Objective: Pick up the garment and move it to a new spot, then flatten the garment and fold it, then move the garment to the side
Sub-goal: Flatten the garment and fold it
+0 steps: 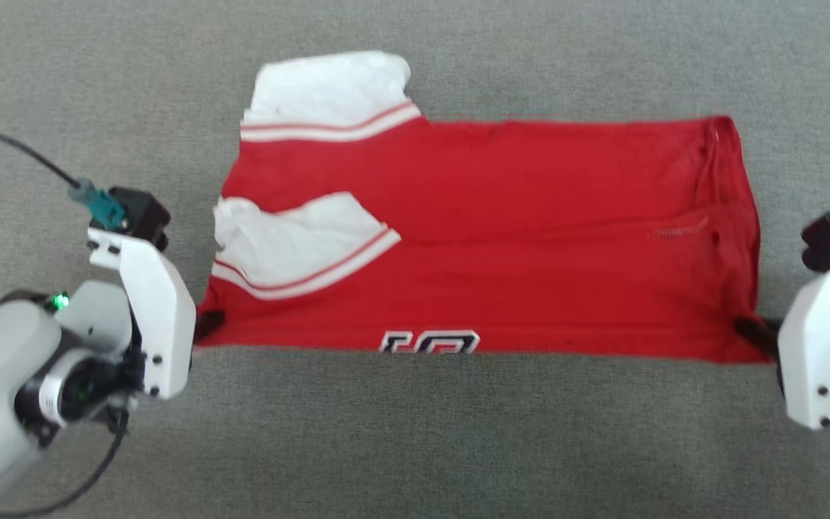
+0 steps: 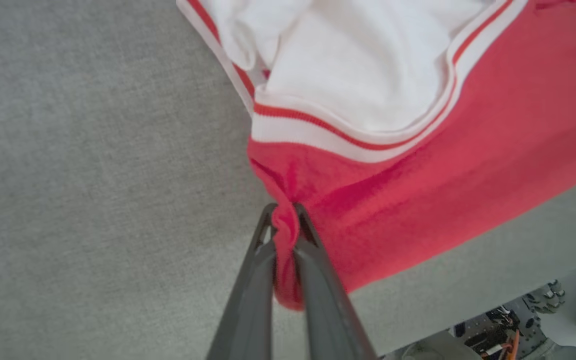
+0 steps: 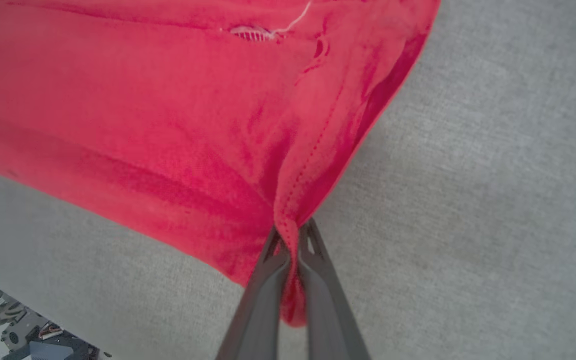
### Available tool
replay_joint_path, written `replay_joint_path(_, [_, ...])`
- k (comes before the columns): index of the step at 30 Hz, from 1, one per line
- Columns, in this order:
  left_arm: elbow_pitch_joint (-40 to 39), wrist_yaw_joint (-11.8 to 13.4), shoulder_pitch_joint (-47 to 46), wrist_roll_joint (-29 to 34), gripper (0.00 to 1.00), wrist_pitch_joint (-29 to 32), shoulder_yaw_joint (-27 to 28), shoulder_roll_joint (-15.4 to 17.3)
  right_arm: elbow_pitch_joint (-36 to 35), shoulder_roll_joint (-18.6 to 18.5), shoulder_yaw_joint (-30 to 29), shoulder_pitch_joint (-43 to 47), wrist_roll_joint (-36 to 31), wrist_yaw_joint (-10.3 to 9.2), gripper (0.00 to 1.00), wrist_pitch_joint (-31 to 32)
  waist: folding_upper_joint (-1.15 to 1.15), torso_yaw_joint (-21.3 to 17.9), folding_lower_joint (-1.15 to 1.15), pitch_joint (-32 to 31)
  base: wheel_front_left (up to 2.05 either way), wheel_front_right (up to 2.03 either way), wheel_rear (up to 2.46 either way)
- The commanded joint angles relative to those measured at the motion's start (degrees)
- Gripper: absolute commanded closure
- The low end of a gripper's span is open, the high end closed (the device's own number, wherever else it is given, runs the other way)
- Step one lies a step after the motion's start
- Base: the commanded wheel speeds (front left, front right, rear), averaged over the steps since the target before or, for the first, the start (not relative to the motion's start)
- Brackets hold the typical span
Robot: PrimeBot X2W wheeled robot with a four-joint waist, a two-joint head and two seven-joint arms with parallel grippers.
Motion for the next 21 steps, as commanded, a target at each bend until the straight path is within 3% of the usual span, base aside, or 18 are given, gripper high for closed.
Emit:
replay_joint_path(1, [-2.5,1.4,1.7,-0.2,1.00,-0.3,0.2,1.3,-1.4,-0.7,-0.9,1.8,0.4,-0.04,1.00,1.6,0.00,0.3,0.00,-0.4,0.00,0.00,0.00])
replay_joint_path(3, [-7.8,4.1,4.2,-0.5,1.00,0.0,-0.3,3.9,-4.3,-1.0,-2.2,4.5,0.9,-0.04,1.00,4.1,0.00,0.5,0.00,-0.6,0.00,0.00,0.00])
replay_joint_path(6, [-12.2,6.4,6.5,-0.6,1.00,-0.5,-0.8,5.4,-6.8,-0.3,-3.7,7.3,1.0,-0.04,1.00,5.6,0.00,0.7,0.00,-0.6,0.00,0.00,0.00])
replay_joint_path(12, [-12.8,7.7,9.1,-1.1,1.00,-1.4,-1.8,4.7,-7.4,1.9,-4.4,10.9,-0.4,-0.04,1.00,4.5,0.00,0.8,0.00,0.0,0.00,0.00,0.00])
replay_joint_path(13, [-11.8,7.9,9.1,-1.0,0.88,-1.6,-1.8,4.3,-6.8,2.1,-4.1,10.9,-1.0,-0.04,0.93,3.7,0.00,0.8,0.00,0.1,0.00,0.00,0.00])
replay_joint_path(14, [-10.8,7.7,9.2,-0.8,0.67,-1.4,-2.1,4.1,-6.1,2.1,-3.5,10.9,-1.7,-0.03,0.71,2.9,0.00,0.5,0.00,0.3,0.00,0.00,0.00])
replay_joint_path(15, [-10.1,7.3,9.0,-0.8,0.39,-1.3,-2.2,3.7,-5.6,2.3,-2.7,10.6,-1.6,-0.04,0.53,2.0,0.00,0.3,0.00,0.5,0.00,0.00,0.00])
replay_joint_path(16, [-9.3,7.0,8.7,-1.0,0.00,-1.2,-2.1,3.3,-4.9,2.7,-2.2,10.3,-1.6,-0.03,0.00,0.9,0.00,0.2,0.00,0.7,0.00,0.00,0.00])
replay_joint_path(21, [-8.3,6.5,5.9,-1.4,0.00,-0.4,-0.5,4.3,-4.3,3.0,-2.0,9.0,-2.8,-0.03,0.00,-2.5,0.00,-1.2,0.00,1.3,0.00,0.00,0.00])
